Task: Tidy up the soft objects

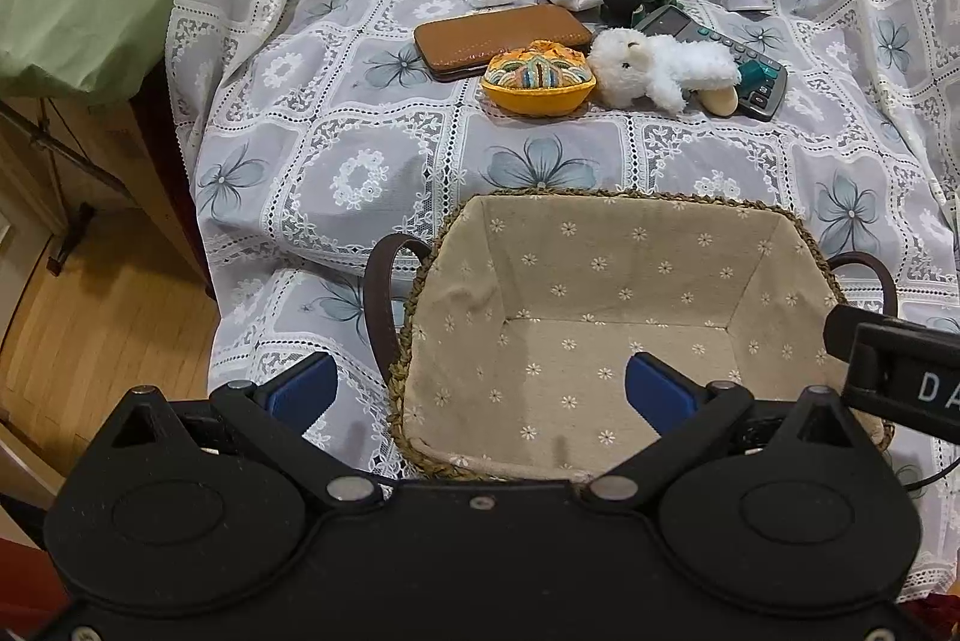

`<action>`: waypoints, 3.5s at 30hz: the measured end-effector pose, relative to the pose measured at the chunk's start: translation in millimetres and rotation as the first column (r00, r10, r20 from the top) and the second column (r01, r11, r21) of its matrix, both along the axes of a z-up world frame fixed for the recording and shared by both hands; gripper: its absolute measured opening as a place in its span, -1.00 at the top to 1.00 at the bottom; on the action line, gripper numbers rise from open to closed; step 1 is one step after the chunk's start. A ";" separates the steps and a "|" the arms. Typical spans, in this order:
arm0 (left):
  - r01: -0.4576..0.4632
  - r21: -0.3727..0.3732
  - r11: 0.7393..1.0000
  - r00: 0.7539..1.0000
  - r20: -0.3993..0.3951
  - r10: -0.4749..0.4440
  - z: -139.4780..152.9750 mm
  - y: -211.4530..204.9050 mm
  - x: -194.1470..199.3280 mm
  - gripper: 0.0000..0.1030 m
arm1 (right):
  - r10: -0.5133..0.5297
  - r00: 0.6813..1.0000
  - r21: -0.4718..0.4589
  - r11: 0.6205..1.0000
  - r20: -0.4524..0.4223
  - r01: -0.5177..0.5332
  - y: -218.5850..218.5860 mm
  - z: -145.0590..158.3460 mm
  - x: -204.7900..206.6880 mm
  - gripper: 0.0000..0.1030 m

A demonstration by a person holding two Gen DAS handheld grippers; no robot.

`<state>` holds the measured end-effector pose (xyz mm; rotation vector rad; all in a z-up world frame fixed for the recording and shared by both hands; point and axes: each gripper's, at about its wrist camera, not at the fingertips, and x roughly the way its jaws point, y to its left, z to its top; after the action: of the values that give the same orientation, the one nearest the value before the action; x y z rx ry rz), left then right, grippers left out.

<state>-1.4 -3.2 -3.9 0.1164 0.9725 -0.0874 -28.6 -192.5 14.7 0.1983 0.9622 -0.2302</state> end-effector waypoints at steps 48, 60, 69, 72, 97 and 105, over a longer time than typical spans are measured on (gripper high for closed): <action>0.030 -0.093 0.995 0.995 0.101 -0.021 15.1 11.1 100.7 -0.64 | 0.053 0.998 0.129 0.990 0.025 -0.056 -25.4 -0.8 94.0 -0.59; 0.098 -0.071 0.993 0.993 0.071 -0.093 -11.7 -14.9 163.5 -0.65 | 0.069 0.997 0.061 0.996 0.022 -0.070 -35.5 -16.4 161.4 -0.48; 0.127 -0.113 0.985 0.991 0.043 -0.123 -23.5 -29.2 194.9 -0.75 | 0.075 0.997 0.052 0.996 0.033 -0.076 -36.8 -26.1 180.0 -0.48; 0.149 -0.098 0.984 0.989 0.041 -0.145 -26.9 -36.7 196.9 -0.75 | 0.080 0.996 0.053 0.995 0.037 -0.082 -36.8 -28.1 182.6 -0.48; 0.076 -0.105 0.992 0.997 -0.024 -0.079 -36.9 4.3 195.0 -0.30 | 0.246 0.960 -0.035 0.969 0.129 -0.244 2.5 -17.3 208.3 -0.59; 0.069 -0.130 0.989 0.997 -0.034 -0.074 -43.5 9.8 200.8 -0.41 | 0.365 0.926 -0.131 0.927 0.094 -0.352 24.1 -30.6 230.3 -0.71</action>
<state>199.4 6.6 -47.4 0.0307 0.9988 -0.2193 201.7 -168.4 -15.9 -0.0696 0.8489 0.0653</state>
